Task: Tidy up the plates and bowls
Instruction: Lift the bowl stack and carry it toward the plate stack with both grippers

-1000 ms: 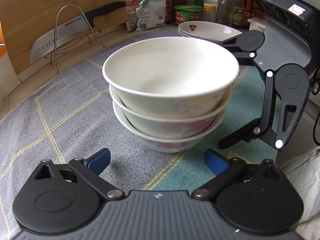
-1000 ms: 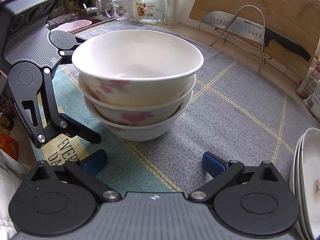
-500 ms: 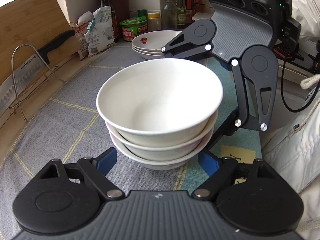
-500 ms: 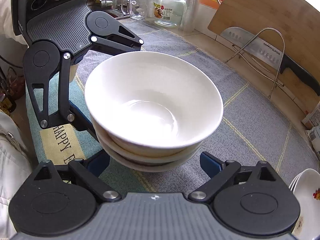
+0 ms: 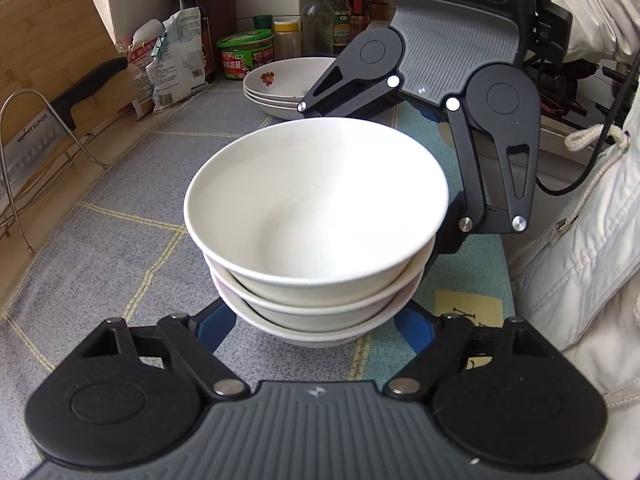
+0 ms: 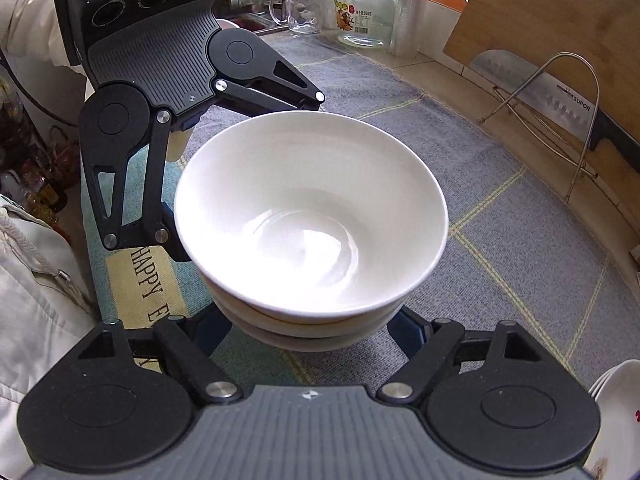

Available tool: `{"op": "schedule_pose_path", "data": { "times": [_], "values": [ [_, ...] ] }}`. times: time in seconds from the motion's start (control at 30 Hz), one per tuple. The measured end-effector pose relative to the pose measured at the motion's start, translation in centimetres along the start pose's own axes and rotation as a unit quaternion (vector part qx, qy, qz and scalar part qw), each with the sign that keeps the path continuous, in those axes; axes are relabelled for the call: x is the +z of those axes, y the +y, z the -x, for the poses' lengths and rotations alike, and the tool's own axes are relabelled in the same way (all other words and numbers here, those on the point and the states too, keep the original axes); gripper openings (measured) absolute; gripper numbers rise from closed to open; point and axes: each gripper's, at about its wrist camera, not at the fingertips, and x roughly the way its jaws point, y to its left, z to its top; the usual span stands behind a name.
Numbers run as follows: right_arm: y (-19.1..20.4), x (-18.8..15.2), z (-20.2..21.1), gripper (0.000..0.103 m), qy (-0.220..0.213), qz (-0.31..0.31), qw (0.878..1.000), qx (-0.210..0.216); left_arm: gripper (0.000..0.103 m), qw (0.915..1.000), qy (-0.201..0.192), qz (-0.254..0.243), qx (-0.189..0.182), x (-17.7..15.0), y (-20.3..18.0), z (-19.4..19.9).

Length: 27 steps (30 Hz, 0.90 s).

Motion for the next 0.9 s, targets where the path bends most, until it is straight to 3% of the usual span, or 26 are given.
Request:
{"op": "schedule_pose_path", "data": {
  "times": [0.9],
  "values": [
    [0.0,0.2,0.5,0.086,0.002,-0.001,1.000,0.008,0.085,0.9998,0.019,0.004,0.002,1.2,-0.6,0.0]
  ]
}}
